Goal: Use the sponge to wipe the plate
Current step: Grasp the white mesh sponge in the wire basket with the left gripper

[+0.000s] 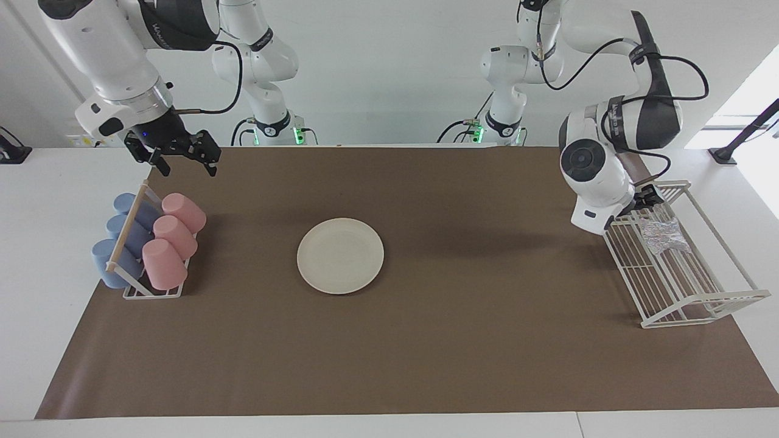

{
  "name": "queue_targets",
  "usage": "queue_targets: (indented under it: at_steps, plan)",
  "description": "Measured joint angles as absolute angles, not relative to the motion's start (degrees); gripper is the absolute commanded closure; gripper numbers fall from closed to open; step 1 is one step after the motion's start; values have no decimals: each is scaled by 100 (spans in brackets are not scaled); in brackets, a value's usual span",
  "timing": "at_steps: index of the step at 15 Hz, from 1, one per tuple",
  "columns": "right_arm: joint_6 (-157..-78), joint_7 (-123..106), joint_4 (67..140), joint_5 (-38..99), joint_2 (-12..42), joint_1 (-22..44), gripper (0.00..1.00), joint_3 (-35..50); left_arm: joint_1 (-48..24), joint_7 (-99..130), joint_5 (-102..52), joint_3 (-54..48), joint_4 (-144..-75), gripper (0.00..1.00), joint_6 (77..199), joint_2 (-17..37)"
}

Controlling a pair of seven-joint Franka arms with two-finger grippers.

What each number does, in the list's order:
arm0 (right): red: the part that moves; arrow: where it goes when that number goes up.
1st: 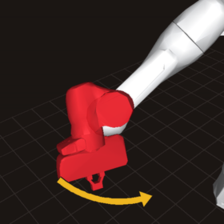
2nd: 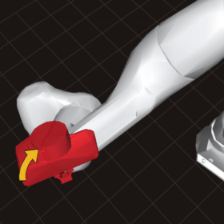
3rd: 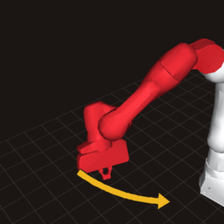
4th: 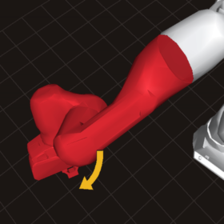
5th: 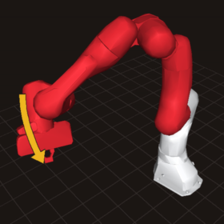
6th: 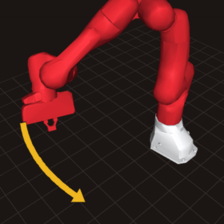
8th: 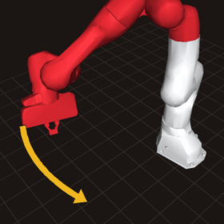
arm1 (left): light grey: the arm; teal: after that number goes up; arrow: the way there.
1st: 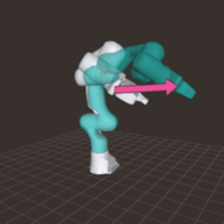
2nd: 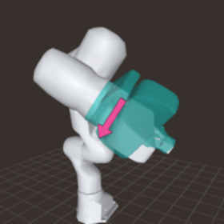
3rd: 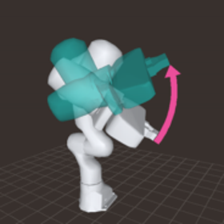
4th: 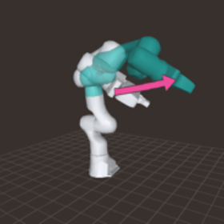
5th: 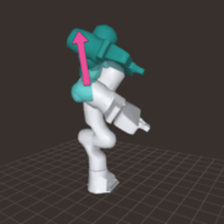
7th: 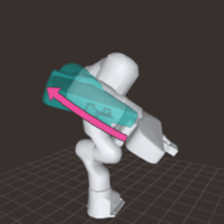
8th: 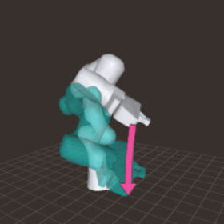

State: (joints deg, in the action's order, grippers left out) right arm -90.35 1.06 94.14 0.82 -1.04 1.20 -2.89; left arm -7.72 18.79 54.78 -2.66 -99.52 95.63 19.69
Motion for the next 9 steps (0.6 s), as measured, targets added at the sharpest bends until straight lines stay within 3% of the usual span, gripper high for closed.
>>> queue_targets:
  at_steps: [2,3,5,9]
  plan:
    - [-9032,111,9413,82,-104,120,0,-289,-710,1885,5584,-251,-9836,5,9565,2113]
    - [-9030,123,9413,82,-104,120,0,-289,-681,1885,5595,-248,-9801,15,9568,2133]
    - [-9020,181,9413,82,-104,120,0,-289,-650,1884,5596,-248,-9763,47,9568,2132]
    - [-9001,207,9413,82,-104,120,0,-289,-649,1884,5596,-257,-9649,88,9564,2132]
